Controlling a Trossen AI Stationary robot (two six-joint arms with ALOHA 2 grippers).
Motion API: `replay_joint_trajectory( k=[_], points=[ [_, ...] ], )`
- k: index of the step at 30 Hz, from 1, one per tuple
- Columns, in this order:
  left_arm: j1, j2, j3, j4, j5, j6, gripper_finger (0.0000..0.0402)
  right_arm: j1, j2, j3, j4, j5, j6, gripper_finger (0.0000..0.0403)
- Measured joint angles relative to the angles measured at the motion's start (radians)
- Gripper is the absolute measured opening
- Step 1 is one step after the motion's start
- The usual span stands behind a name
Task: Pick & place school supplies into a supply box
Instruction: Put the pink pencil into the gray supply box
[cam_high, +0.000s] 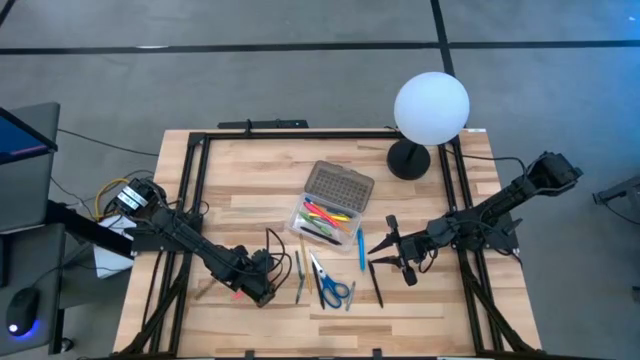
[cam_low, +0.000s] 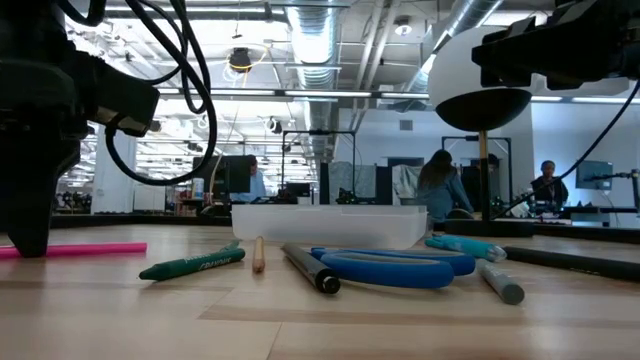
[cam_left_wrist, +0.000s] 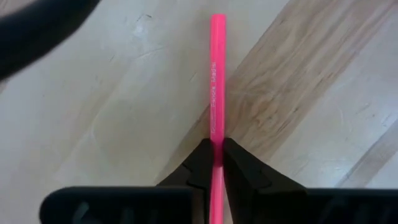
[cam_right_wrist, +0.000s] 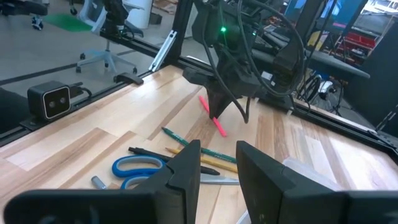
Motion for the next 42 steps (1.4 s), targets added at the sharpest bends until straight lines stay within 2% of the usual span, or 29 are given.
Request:
replay_joint_trajectory(
  k=[6,12,18,24,31,35,42],
  points=[
    [0.008,0.001,-0.001,0.005,-0.029,0.137,0.0019,0.000,0.000,0.000,0.000,0.000,0.000,0.0097],
    [0.010,0.003,-0.002,0.056,-0.080,0.465,0.0005,0.000,0.000,0.000,0.000,0.000,0.000,0.0097],
    [0.011,0.004,-0.002,0.065,-0.086,0.657,0.0012,0.000,0.000,0.000,-0.012,0.000,0.010,0.0097],
    [0.022,0.004,-0.002,0.065,-0.066,0.670,0.0015,0.000,0.000,0.000,-0.029,0.001,0.024,0.0097],
    [0.023,0.004,-0.003,0.083,-0.064,0.786,0.0035,0.000,0.000,0.000,-0.029,0.002,0.025,0.0097],
    [0.030,0.004,-0.003,0.085,-0.058,0.803,0.0039,0.000,0.000,0.000,-0.029,0.002,0.025,0.0097],
    [0.044,0.002,-0.003,0.087,-0.057,0.798,0.0008,0.000,0.000,0.000,-0.030,0.002,0.025,0.0097]
  ],
)
